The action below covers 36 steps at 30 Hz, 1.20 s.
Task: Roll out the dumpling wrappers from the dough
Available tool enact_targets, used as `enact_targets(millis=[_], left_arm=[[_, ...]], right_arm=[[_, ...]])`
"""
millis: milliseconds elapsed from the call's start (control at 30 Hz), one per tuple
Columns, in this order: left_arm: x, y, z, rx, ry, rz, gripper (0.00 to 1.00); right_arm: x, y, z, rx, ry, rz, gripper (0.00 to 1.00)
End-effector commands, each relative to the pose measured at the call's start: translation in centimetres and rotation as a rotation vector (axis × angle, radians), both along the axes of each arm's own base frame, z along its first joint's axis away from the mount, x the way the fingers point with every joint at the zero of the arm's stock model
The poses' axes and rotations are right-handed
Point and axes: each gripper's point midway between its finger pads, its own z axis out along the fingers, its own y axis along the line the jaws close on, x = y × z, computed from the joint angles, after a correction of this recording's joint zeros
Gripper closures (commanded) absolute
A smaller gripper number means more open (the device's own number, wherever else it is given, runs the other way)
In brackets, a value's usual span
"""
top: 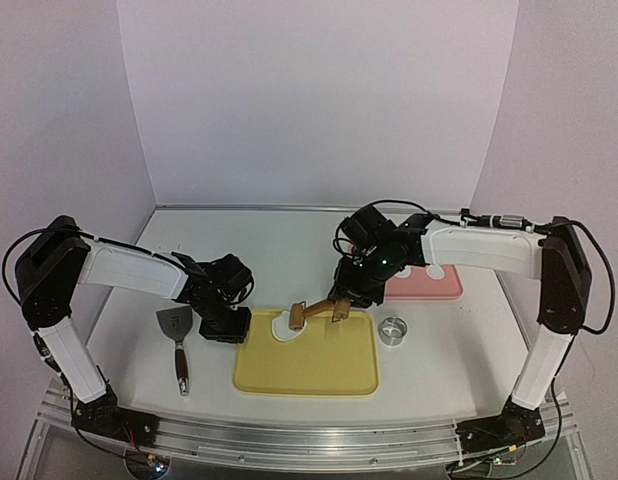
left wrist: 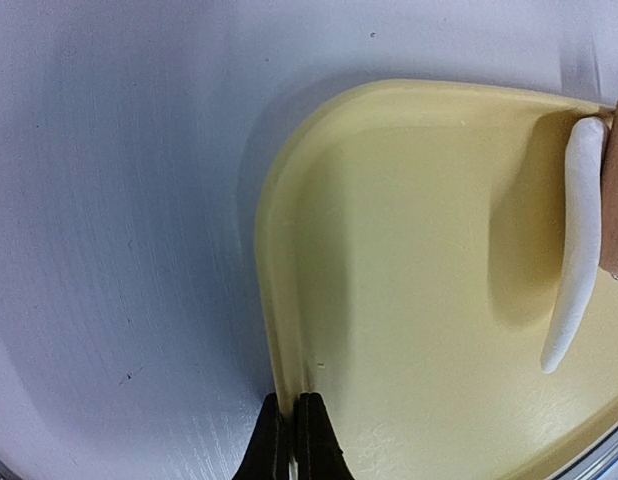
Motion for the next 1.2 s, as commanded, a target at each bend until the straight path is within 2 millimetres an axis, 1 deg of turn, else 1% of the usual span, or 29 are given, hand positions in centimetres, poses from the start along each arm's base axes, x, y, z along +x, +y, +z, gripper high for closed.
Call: enact_targets(millis=[0, 267, 767, 900, 967, 1067, 1167], left_arm=[[-2.3, 2.5, -3.0, 0.124, 0.093, -0.017, 1.0], [-2.3, 2.6, -3.1, 0.125, 0.092, -0.015, 1.0], [-2.3, 2.6, -3.0, 0.12, 0.089, -0.009, 1.0], [-2.2, 2.5, -2.9, 0.118, 0.086, -0.009, 1.0], [-2.1, 2.5, -2.8, 0.118, 0.082, -0.007, 1.0], [-2.0, 2.4, -2.6, 0.114, 0.079, -0.008, 1.0], [-1.7, 2.1, -2.4, 0.108, 0.07, -0.01, 1.0]], right_arm=[[-5.6, -13.1, -7.2, -0.587, 0.241, -0.057, 1.0], [-6.7, -15.0, -7.5, -0.642, 0.265, -0.056, 1.0], [-7.4, -17.3, -7.4, -0.681, 0.273, -0.09, 1.0], [-7.6, -17.9, -7.0, -0.69, 0.264, -0.101, 1.0], [-7.5, -18.3, -6.3, -0.689, 0.248, -0.108, 1.0], [-7.3, -18.6, -4.6, -0.677, 0.206, -0.117, 1.0], [-7.0, -18.0, -2.4, -0.607, 0.165, -0.12, 1.0]])
